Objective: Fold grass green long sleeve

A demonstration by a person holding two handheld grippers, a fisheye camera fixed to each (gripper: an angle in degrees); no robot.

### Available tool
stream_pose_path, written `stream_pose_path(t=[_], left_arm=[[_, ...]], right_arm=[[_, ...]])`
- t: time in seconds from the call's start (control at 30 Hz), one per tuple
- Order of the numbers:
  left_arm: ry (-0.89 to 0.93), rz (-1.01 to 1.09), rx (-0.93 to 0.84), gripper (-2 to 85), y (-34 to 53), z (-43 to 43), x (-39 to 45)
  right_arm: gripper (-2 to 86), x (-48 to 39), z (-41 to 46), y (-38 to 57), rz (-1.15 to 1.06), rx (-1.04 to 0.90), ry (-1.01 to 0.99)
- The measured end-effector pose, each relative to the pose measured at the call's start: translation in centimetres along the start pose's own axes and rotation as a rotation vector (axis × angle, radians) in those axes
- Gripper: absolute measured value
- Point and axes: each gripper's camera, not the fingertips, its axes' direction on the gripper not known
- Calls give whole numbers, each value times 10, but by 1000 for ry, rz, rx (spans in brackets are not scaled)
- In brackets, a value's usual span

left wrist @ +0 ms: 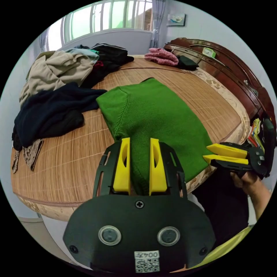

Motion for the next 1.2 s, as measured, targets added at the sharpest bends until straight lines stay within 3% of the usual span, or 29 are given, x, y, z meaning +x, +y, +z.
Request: stream_pose_path(t=[0.1, 0.27, 0.33, 0.5, 0.7, 0.87, 1.03, 1.2], left_arm=[[9, -2, 45, 97, 14, 3, -1], [169, -177, 73, 82, 27, -11, -31], [203, -199, 187, 78, 44, -36, -38], [155, -168, 18, 72, 74, 7, -37], [92, -133, 92, 51, 89, -8, -48], [251, -184, 70, 49, 131, -12, -78], [565, -452, 48, 63, 197, 31, -111], [611, -483, 79, 81, 204, 49, -115]], right_arm=[[100, 6, 2, 2, 16, 12, -18], [106, 31, -20, 8, 88, 90, -131], [107, 40, -28, 16, 129, 129, -143], [92, 55, -13, 25, 168, 49, -122], [84, 87, -36, 28, 237, 122, -159], [71, 135, -38, 42, 357, 135, -335], [107, 193, -11, 50, 568, 75, -669], [113, 211, 5, 46, 609, 10, -710]])
